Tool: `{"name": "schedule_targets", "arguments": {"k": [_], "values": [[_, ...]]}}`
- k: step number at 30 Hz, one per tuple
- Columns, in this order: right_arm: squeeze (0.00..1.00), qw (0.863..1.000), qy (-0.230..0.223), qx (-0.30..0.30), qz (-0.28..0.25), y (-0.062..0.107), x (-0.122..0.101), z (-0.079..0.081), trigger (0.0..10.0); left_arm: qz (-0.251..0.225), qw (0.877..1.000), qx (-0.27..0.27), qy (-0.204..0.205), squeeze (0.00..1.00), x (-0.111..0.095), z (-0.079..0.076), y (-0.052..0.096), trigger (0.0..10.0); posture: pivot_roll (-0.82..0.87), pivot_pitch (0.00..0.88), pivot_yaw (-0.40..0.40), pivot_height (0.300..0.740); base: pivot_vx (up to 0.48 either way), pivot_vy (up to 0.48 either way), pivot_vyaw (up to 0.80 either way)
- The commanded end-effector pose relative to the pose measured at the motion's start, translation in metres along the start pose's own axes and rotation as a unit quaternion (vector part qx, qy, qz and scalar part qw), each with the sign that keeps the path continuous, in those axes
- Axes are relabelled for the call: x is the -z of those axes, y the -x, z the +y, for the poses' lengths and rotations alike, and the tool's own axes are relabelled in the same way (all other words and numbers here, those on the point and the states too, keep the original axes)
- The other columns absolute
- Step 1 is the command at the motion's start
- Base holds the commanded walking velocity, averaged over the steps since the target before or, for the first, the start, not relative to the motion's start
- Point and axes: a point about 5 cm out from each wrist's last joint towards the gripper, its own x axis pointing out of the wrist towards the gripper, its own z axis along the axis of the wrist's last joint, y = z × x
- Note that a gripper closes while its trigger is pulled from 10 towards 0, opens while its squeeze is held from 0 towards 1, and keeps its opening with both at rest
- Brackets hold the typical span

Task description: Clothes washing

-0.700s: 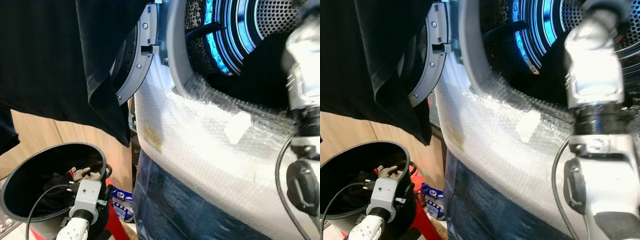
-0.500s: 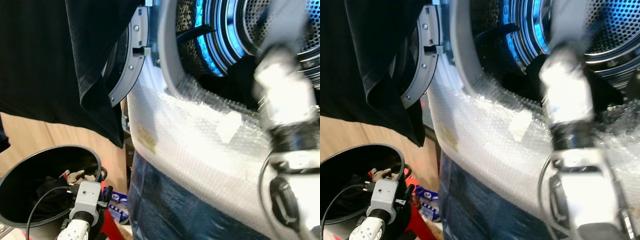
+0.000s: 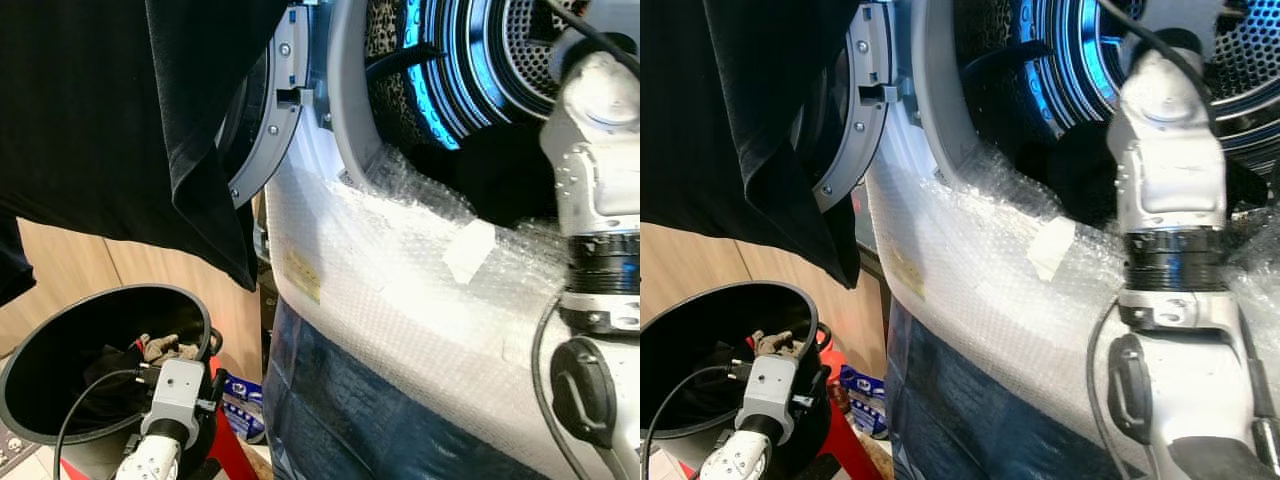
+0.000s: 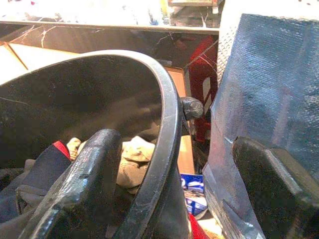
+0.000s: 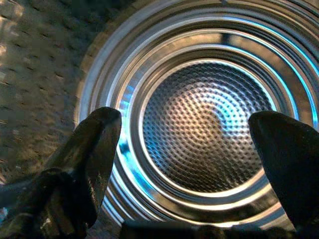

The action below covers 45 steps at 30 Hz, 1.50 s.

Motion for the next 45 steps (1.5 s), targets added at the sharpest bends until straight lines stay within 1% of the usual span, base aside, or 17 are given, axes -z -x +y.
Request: {"name": "schedule_targets", "arguments": {"k": [1, 6, 10, 13, 19, 26, 28, 30, 32, 36, 37, 39, 40, 41, 42, 43, 45], "values": [[0.00, 0.998, -0.038, -0.042, 0.003, 0.002, -0.003, -0.004, 10.0, 0.015, 1.000, 0.005, -0.001, 0.00, 0.006, -0.003, 0.002, 10.0, -0.01, 0.000, -0.065, 0.740, 0.000, 0.000, 0.00], [0.00, 0.995, -0.037, -0.089, 0.018, 0.008, 0.005, -0.008, 10.0, 0.016, 1.000, 0.004, -0.003, 0.00, 0.006, -0.002, 0.001, 10.0, 0.00, 0.000, -0.064, 0.740, 0.000, 0.000, 0.00], [0.00, 0.987, -0.073, -0.137, 0.033, 0.012, 0.011, -0.011, 10.0, 0.015, 1.000, 0.002, -0.003, 0.00, 0.006, -0.001, 0.002, 10.0, 0.00, 0.000, -0.063, 0.740, 0.000, 0.000, 0.00], [0.00, 0.954, -0.161, -0.251, 0.014, 0.028, 0.010, -0.005, 10.0, 0.014, 1.000, -0.006, 0.002, 0.00, 0.006, 0.002, 0.003, 10.0, 0.00, 0.000, -0.063, 0.740, 0.000, 0.000, 0.00], [0.00, 0.918, -0.245, -0.307, -0.047, 0.045, -0.008, -0.005, 10.0, 0.018, 1.000, -0.007, -0.001, 0.00, 0.009, 0.004, 0.005, 10.0, 0.01, 0.000, -0.063, 0.740, 0.000, 0.000, 0.00], [0.00, 0.880, -0.278, -0.379, -0.074, 0.063, -0.008, -0.008, 10.0, 0.019, 1.000, -0.006, -0.001, 0.00, 0.009, 0.005, 0.005, 10.0, 0.01, 0.000, -0.062, 0.740, 0.000, 0.000, 0.00], [0.00, 0.830, -0.304, -0.459, -0.088, 0.085, -0.009, 0.001, 10.0, 0.018, 1.000, -0.010, -0.001, 0.00, 0.009, 0.006, 0.004, 10.0, 0.01, 0.000, -0.063, 0.740, 0.000, 0.000, 0.00], [0.00, 0.814, -0.313, -0.481, -0.091, 0.092, -0.011, 0.004, 10.0, 0.016, 1.000, -0.011, -0.001, 0.00, 0.009, 0.007, 0.004, 10.0, 0.01, 0.000, -0.063, 0.740, 0.000, 0.000, 0.00], [0.00, 0.767, -0.350, -0.529, -0.095, 0.110, -0.017, 0.013, 10.0, 0.010, 1.000, -0.018, 0.002, 0.00, 0.007, 0.008, 0.004, 10.0, 0.01, 0.000, -0.062, 0.740, 0.000, 0.000, 0.00], [0.00, 0.660, -0.435, -0.606, -0.094, 0.141, -0.033, 0.028, 10.0, -0.006, 0.999, -0.037, 0.004, 0.00, 0.003, 0.014, 0.003, 10.0, 0.01, 0.000, -0.061, 0.740, 0.000, 0.000, 0.00], [0.00, 0.660, -0.435, -0.606, -0.094, 0.141, -0.033, 0.028, 10.0, -0.006, 0.999, -0.037, 0.004, 0.00, 0.003, 0.014, 0.003, 10.0, 0.01, 0.000, -0.061, 0.740, 0.000, 0.000, 0.00], [0.00, 0.617, -0.441, -0.647, -0.084, 0.158, -0.035, 0.034, 10.0, -0.018, 0.998, -0.053, 0.005, 0.00, -0.001, 0.018, 0.002, 10.0, 0.01, 0.000, -0.064, 0.740, 0.000, 0.000, 0.00], [0.00, 0.617, -0.441, -0.647, -0.084, 0.158, -0.035, 0.034, 10.0, -0.018, 0.998, -0.053, 0.005, 0.00, -0.001, 0.018, 0.002, 10.0, 0.01, 0.000, -0.064, 0.740, 0.000, 0.000, 0.00], [0.00, 0.594, -0.445, -0.666, -0.075, 0.167, -0.034, 0.037, 10.0, -0.023, 0.998, -0.062, 0.006, 0.00, -0.003, 0.021, 0.002, 10.0, 0.01, 0.000, -0.063, 0.740, 0.000, 0.000, 0.00], [0.00, 0.551, -0.458, -0.696, -0.040, 0.186, -0.027, 0.040, 10.0, -0.030, 0.996, -0.080, 0.004, 0.00, -0.005, 0.025, 0.002, 10.0, 0.01, 0.000, -0.065, 0.740, 0.000, 0.000, 0.00], [0.00, 0.551, -0.458, -0.696, -0.040, 0.186, -0.027, 0.040, 10.0, -0.030, 0.996, -0.080, 0.004, 0.00, -0.005, 0.025, 0.002, 10.0, 0.01, 0.000, -0.065, 0.740, 0.000, 0.000, 0.00], [0.00, 0.535, -0.446, -0.718, 0.014, 0.204, -0.007, 0.042, 10.0, -0.034, 0.994, -0.102, 0.005, 0.00, -0.007, 0.031, 0.001, 10.0, 0.02, 0.000, -0.074, 0.740, 0.000, 0.000, 0.00]]}}
